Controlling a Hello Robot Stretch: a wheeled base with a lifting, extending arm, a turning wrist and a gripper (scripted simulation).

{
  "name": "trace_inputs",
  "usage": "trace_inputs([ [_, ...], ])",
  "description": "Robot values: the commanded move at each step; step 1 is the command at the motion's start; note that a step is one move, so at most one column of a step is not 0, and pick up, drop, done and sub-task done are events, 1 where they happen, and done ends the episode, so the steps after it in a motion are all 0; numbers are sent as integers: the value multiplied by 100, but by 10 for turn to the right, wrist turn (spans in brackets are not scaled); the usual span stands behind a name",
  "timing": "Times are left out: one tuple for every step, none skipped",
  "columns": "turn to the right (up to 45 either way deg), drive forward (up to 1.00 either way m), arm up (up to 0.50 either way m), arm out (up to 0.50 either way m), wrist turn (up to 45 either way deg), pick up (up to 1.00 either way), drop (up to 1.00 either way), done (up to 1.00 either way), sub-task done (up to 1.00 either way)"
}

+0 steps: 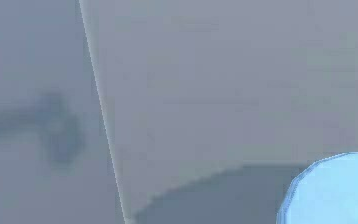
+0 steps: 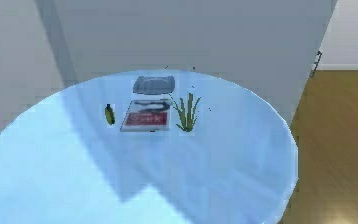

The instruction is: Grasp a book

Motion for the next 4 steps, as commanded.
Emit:
trace_inputs([
  [0, 0, 50, 0, 0, 0, 0, 0, 0],
  [0, 0, 38, 0, 0, 0, 0, 0, 0],
  [0, 0, 0, 50, 0, 0, 0, 0, 0],
  [0, 0, 0, 0, 450, 0, 0, 0, 0],
])
